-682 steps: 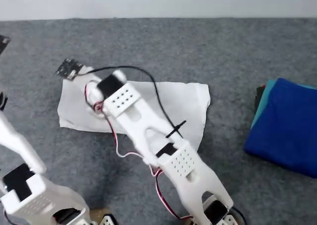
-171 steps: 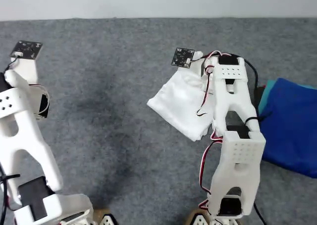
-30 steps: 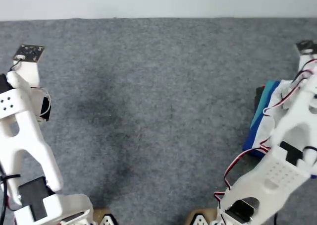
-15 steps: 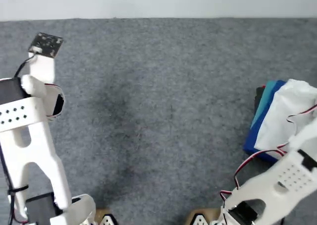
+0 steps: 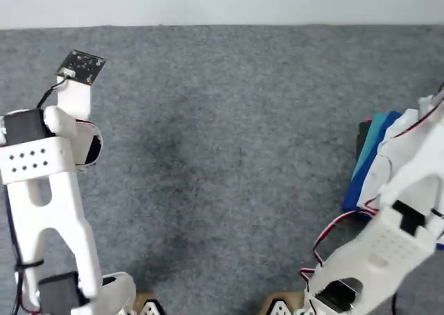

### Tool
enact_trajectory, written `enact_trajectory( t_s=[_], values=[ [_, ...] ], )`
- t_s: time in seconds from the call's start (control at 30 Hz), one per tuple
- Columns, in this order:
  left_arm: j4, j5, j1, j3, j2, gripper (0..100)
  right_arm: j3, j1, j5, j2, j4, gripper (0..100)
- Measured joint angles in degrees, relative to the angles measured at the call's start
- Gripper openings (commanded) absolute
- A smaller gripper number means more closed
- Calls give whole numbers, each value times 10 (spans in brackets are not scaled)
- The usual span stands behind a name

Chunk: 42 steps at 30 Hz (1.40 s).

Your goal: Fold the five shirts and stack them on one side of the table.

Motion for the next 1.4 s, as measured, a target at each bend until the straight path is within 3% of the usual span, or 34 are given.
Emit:
enact_trajectory(
  t_s=[0.27,0.43,0.63,0.87,1.17,1.4],
  values=[
    [-7,50,78,90,-156,13,177,-120,-108,-164,0,9],
    [-98,159,90,209,-297,13,328,-217,-217,-265,0,9],
    [-230,237,91,416,-489,13,507,-303,-337,-335,-46,9],
    [-333,252,91,652,-700,13,738,-377,-404,-418,-236,9],
    [-338,226,91,832,-853,13,1040,-426,-413,-555,-539,9],
    [-338,226,91,892,-866,13,1194,-433,-414,-599,-705,9]
  ],
)
